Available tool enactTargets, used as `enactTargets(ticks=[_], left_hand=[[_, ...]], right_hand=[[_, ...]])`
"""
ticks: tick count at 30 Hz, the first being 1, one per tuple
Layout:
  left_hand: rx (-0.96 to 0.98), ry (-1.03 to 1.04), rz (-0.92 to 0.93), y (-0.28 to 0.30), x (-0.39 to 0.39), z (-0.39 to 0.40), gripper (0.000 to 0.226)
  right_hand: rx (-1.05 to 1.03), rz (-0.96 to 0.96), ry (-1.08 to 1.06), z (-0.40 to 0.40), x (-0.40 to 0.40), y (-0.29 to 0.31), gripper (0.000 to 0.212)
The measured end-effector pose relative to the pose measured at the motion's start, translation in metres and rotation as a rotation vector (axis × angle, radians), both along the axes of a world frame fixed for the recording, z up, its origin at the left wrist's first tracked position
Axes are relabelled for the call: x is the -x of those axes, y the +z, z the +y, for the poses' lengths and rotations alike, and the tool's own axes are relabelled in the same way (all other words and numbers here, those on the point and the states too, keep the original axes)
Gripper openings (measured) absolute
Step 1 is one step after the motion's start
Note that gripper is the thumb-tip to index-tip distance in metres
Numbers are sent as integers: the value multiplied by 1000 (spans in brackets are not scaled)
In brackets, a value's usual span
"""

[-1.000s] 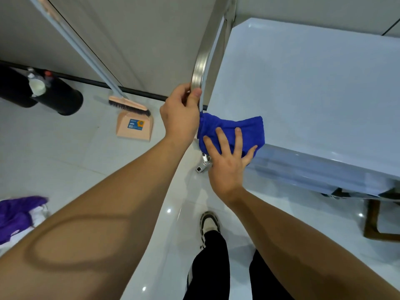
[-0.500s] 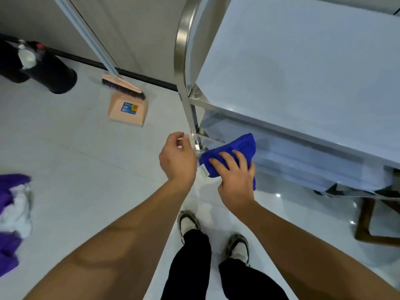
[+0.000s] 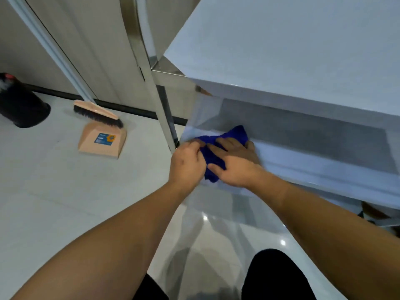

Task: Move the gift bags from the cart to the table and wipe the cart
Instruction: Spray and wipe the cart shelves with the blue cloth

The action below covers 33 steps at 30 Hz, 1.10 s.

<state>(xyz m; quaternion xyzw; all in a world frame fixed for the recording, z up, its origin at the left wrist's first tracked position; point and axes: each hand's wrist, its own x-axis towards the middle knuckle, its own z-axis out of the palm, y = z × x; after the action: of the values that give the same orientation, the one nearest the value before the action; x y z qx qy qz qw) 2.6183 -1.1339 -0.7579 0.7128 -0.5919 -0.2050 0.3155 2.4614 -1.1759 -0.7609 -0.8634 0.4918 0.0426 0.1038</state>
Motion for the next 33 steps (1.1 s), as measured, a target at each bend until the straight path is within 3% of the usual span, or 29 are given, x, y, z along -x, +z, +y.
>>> enactTargets(ticks=[3, 8, 18, 22, 27, 33], left_hand=[[111, -42, -84, -26, -5, -15, 38], [253, 49, 28, -42, -7, -42, 30], [135, 110, 187, -29, -10, -87, 31], [144, 119, 268, -32, -11, -118, 26], [221, 74, 262, -40, -9, -126, 21], [228, 98, 211, -43, -12, -122, 7]], right_hand=[[131, 5, 11, -7, -4, -26, 69], [168, -55, -41, -23, -23, -32, 69], [79, -70, -256, -77, -59, -30, 65], [104, -33, -277, -114, -68, -38, 69], [120, -80, -317, -158, -69, -41, 58], [132, -165, -409, -187, -71, -39, 78]])
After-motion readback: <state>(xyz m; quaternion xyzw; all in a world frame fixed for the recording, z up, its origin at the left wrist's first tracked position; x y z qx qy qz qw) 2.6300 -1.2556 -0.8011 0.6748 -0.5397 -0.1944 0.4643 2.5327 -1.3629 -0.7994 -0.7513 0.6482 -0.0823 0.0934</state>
